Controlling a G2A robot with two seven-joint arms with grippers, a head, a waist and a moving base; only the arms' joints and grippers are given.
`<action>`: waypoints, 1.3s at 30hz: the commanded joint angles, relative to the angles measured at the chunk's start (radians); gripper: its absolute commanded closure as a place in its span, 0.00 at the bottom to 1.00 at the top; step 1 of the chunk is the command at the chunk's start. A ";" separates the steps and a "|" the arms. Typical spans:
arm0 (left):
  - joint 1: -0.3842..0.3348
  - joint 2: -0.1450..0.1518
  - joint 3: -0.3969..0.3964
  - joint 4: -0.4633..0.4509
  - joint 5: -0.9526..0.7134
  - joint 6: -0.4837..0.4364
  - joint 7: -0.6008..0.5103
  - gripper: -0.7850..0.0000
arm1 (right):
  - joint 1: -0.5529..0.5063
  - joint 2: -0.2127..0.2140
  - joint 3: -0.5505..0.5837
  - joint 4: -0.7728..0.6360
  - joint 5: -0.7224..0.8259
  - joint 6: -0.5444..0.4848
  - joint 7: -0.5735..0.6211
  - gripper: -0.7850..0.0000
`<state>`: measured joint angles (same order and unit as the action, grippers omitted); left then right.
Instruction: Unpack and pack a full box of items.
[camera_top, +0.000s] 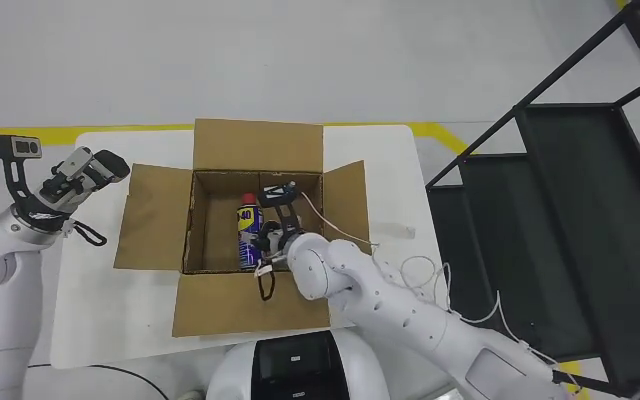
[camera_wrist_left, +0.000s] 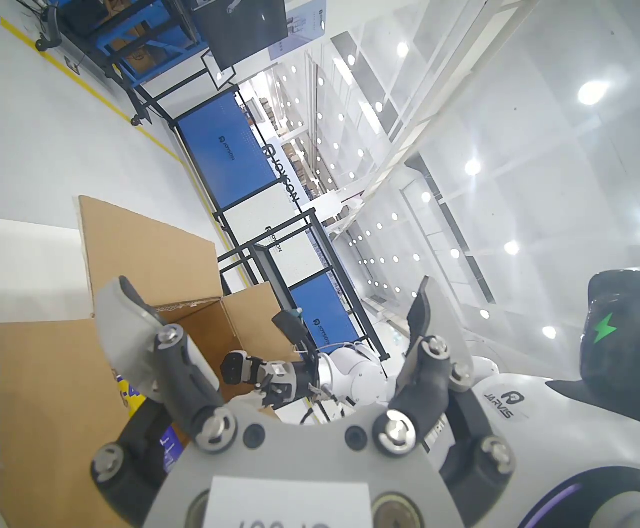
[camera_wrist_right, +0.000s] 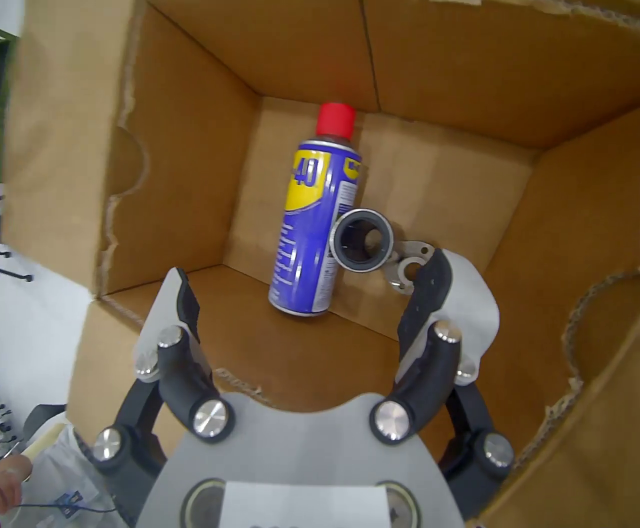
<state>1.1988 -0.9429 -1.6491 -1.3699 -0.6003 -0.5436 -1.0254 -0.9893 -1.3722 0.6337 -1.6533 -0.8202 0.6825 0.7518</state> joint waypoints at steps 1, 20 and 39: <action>0.000 0.000 0.000 0.000 0.000 0.000 0.000 0.00 | 0.026 -0.012 -0.021 0.037 -0.009 0.025 0.026 0.00; 0.000 0.000 0.000 0.000 0.000 0.000 0.000 0.00 | 0.156 -0.131 -0.098 0.299 0.017 0.178 0.041 0.03; 0.000 0.000 0.000 0.000 0.000 0.000 0.000 0.00 | 0.172 -0.174 -0.099 0.376 -0.063 0.265 0.075 0.31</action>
<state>1.1988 -0.9429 -1.6491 -1.3699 -0.6003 -0.5436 -1.0254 -0.8160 -1.5457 0.5350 -1.2762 -0.8755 0.9424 0.8255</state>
